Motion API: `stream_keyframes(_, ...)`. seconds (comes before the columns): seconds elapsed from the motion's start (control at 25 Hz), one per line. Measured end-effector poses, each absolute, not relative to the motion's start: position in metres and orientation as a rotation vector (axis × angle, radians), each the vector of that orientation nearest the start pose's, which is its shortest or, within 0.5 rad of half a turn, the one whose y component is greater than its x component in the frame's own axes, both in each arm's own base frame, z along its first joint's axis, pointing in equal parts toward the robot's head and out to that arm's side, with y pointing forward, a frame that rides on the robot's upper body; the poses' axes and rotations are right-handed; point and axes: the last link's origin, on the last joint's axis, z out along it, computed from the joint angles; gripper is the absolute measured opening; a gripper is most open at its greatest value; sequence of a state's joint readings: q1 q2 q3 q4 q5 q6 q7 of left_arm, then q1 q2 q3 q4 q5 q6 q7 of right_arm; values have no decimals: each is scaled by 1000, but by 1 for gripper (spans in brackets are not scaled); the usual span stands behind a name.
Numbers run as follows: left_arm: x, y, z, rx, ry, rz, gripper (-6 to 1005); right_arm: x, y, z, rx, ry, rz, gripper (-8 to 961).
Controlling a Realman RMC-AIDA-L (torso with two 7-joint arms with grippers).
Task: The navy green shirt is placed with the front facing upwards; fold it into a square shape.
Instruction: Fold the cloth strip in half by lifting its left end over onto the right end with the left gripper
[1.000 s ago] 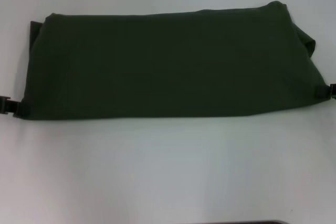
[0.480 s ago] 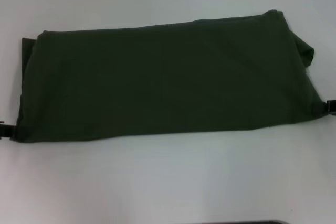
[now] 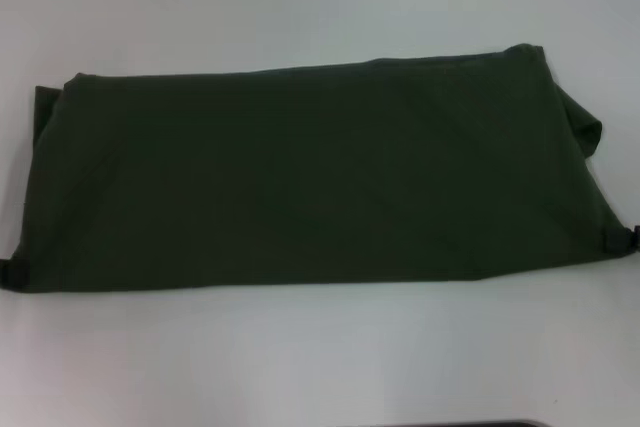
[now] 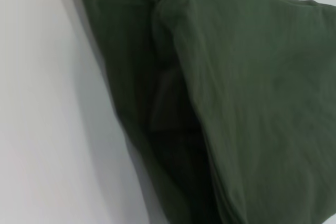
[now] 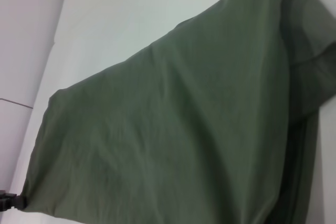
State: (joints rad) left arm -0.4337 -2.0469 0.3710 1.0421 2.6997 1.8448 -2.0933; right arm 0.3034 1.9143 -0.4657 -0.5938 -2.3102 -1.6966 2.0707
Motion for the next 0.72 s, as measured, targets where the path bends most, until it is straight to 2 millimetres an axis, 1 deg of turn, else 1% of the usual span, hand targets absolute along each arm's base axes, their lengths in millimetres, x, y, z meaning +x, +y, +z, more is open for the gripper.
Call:
stream_keyframes(0.24, -356, 246, 89, -2322, -1744, -46, 6, 385, 225, 64, -2182, 1958, 535, 15)
stream_keyframes(0.72, -363, 231, 87, -2322, -1774, -16, 6, 392, 212, 61, -2156, 1999, 517, 14)
